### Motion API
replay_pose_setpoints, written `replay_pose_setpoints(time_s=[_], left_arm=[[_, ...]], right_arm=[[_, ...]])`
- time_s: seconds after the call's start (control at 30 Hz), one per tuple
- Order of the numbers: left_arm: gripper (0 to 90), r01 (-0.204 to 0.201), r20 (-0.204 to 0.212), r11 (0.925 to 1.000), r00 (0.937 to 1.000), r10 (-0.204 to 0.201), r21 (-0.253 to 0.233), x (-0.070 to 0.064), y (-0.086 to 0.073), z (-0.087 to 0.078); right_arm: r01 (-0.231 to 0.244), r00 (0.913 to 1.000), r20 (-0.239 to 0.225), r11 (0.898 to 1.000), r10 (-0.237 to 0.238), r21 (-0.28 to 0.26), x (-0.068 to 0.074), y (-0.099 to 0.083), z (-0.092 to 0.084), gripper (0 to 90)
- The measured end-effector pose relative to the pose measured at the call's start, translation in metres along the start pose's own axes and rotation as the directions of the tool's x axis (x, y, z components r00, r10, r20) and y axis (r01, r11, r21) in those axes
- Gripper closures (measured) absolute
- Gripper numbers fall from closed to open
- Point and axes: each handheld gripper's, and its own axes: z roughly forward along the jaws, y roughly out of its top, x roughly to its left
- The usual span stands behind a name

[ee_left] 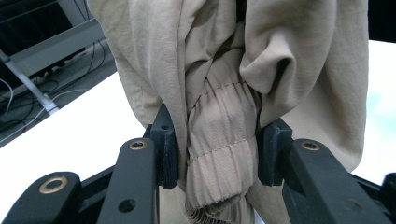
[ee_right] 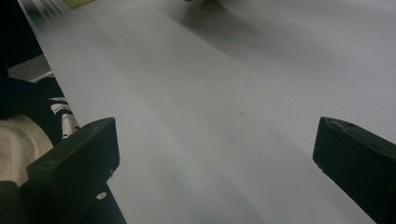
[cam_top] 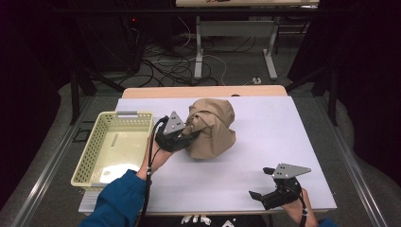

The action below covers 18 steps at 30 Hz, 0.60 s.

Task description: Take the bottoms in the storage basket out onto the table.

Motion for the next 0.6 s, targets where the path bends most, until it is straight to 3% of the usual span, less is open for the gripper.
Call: replay_pose_setpoints(time_s=[0.13, 0.6], left_arm=[[60.2, 0.003, 0.005, 0.9999, 1.0000, -0.003, 0.011, -0.002, -0.002, 0.003], [60.2, -0.001, 0.023, 0.9990, 0.9997, 0.000, 0.045, -0.008, -0.008, 0.018]], right_arm=[[0.001, 1.0000, 0.004, 1.000, -0.001, 0.019, 0.000, 0.000, -0.001, 0.0], [0.000, 1.0000, 0.004, 1.000, 0.000, 0.006, 0.000, 0.000, -0.001, 0.0]])
